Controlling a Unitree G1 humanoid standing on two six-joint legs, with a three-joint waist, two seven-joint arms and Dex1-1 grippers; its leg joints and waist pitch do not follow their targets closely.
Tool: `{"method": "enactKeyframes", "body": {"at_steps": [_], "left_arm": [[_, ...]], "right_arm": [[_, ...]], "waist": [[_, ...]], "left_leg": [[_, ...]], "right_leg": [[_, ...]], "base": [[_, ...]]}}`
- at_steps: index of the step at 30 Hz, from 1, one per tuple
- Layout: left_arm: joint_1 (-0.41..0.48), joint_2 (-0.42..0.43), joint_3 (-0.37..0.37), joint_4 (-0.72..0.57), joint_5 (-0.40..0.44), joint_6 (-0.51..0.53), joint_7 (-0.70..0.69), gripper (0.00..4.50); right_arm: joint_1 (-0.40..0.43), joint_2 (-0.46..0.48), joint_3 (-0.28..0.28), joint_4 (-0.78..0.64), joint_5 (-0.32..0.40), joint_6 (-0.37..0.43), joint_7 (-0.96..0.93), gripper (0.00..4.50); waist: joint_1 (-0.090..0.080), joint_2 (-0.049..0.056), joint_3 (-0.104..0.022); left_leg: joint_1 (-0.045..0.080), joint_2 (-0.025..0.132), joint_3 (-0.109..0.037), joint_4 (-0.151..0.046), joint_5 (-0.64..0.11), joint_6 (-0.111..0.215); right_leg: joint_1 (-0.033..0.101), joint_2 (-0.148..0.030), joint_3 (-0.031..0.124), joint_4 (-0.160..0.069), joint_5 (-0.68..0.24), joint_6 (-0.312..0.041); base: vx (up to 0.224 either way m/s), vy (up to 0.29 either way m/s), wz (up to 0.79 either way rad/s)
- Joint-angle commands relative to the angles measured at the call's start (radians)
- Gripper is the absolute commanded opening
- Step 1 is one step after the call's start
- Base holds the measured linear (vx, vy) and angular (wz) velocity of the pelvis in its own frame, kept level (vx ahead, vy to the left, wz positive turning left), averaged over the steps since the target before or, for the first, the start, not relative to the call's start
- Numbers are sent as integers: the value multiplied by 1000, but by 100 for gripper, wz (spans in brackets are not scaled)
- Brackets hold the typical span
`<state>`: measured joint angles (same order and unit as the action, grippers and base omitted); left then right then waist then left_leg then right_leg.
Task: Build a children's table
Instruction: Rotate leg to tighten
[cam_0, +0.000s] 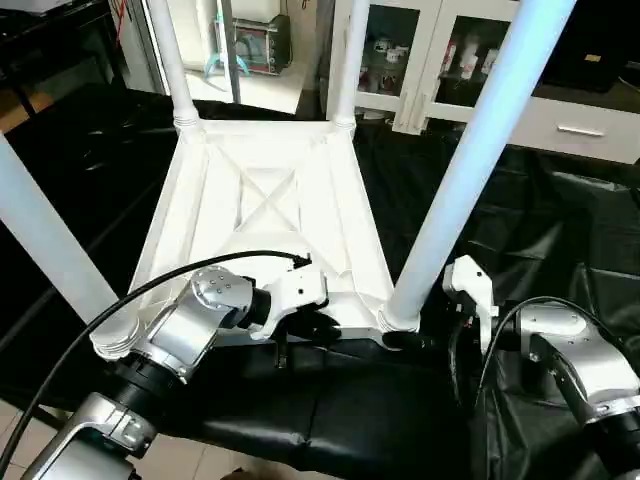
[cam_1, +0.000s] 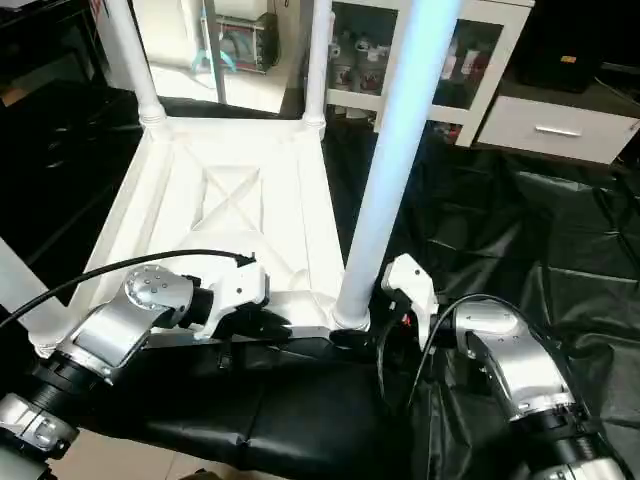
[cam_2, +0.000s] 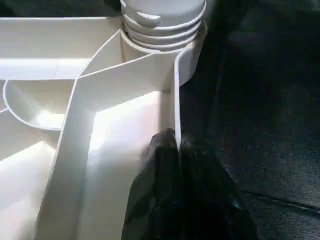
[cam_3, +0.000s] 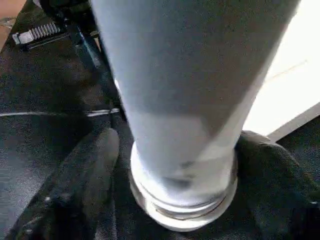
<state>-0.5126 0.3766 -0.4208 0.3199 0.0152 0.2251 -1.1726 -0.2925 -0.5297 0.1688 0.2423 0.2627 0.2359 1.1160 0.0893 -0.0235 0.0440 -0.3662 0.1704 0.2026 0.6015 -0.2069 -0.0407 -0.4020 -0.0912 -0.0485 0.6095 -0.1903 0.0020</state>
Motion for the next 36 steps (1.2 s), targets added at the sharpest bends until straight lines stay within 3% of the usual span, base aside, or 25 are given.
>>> {"method": "enactKeyframes", "body": {"at_steps": [1, 10, 16, 18, 22, 23, 25, 26, 27, 28, 29, 30, 31, 33, 34, 35, 36], "left_arm": [[17, -6, -36, -11, -7, 10, -33, 0], [18, 2, -39, -7, -3, 13, -44, 0], [20, 7, -40, -7, 1, 17, -45, 0], [12, -10, -25, 11, 11, 38, 2, 0], [-26, -65, 12, 76, 32, 91, 124, 0], [-45, -91, 27, 107, 43, 118, 185, 0], [-63, -115, 44, 136, 52, 146, 245, 0], [-86, -149, 74, 171, 55, 198, 324, 0], [-103, -172, 93, 195, 57, 234, 377, 0], [-138, -215, 115, 244, 69, 246, 473, 0], [-150, -230, 118, 260, 73, 237, 498, 0], [-159, -242, 121, 273, 75, 231, 517, 0], [-166, -251, 116, 282, 84, 222, 536, 0], [-187, -279, 108, 310, 102, 198, 583, 0], [-195, -292, 108, 321, 104, 190, 598, 0], [-218, -327, 111, 349, 105, 174, 635, 0], [-225, -334, 111, 355, 105, 173, 641, 0]], "right_arm": [[-15, 1, 5, 9, -9, -15, 10, 342], [-10, 1, 12, 12, -6, -27, 38, 268], [-12, 2, 13, 28, -12, -43, 41, 262], [-21, 20, -3, 66, -45, -57, -40, 262], [-43, 63, -21, 142, -109, -21, -221, 261], [-46, 85, -27, 167, -125, 6, -288, 261], [-48, 110, -39, 184, -131, 32, -352, 261], [-53, 144, -61, 197, -131, 64, -431, 261], [-59, 173, -83, 206, -131, 84, -500, 261], [-74, 262, -164, 216, -122, 135, -715, 261], [-78, 302, -198, 213, -118, 130, -805, 261], [-82, 333, -224, 212, -115, 121, -874, 261], [-79, 355, -229, 201, -120, 117, -909, 261], [-72, 414, -229, 170, -134, 111, -989, 261], [-68, 433, -216, 159, -146, 109, -1005, 261], [-74, 427, -116, 150, -235, 82, -989, 261], [-79, 428, -118, 156, -232, 74, -990, 261]], "waist": [[-4, -10, -56], [-4, -12, -57], [-3, -10, -58], [-5, -8, -58], [-11, -9, -49], [-17, -8, -44], [-26, -9, -40], [-28, -6, -40], [-35, -9, -40], [-41, -7, -40], [-45, -10, -45], [-46, -10, -45], [-47, -2, -49], [-49, 0, -52], [-49, -1, -53], [-47, 6, -54], [-46, 2, -54]], "left_leg": [[14, 65, -26, -71, -121, 77], [15, 66, -26, -71, -116, 81], [14, 65, -26, -70, -113, 82], [14, 65, -25, -70, -111, 78], [18, 63, -27, -78, -203, 38], [20, 62, -32, -84, -261, 11], [28, 58, -37, -86, -330, -17], [30, 58, -39, -87, -347, -25], [31, 56, -41, -87, -364, -32], [31, 54, -43, -87, -364, -38], [28, 52, -47, -88, -361, -45], [23, 52, -49, -90, -348, -44], [21, 54, -50, -93, -328, -45], [20, 55, -46, -93, -300, -38], [21, 53, -40, -91, -280, -33], [22, 53, -39, -90, -270, -29], [23, 53, -37, -89, -265, -24]], "right_leg": [[44, -64, 43, -60, -102, -266], [45, -63, 42, -58, -95, -271], [46, -63, 42, -57, -90, -272], [45, -64, 42, -56, -84, -278], [42, -63, 41, -75, -227, -249], [40, -63, 41, -86, -328, -215], [32, -63, 39, -97, -440, -181], [31, -64, 38, -100, -468, -169], [29, -65, 37, -106, -506, -151], [25, -64, 37, -110, -523, -139], [27, -65, 34, -111, -532, -125], [31, -66, 34, -111, -526, -117], [31, -66, 36, -109, -476, -119], [31, -61, 37, -103, -366, -140], [29, -58, 39, -99, -307, -156], [32, -57, 38, -96, -277, -169], [32, -56, 39, -95, -259, -174]], "base": [[0, 0, 0], [0, 0, 0], [0, 0, 0], [0, 0, 0], [0, 0, 0], [-53, 5, -3], [0, 0, 0], [0, 0, 0], [0, 0, 0], [0, 0, 0], [0, 0, 0], [0, 0, 0], [0, 0, 0], [0, 0, 0], [0, 0, 0], [0, 0, 0], [0, 0, 0]]}}
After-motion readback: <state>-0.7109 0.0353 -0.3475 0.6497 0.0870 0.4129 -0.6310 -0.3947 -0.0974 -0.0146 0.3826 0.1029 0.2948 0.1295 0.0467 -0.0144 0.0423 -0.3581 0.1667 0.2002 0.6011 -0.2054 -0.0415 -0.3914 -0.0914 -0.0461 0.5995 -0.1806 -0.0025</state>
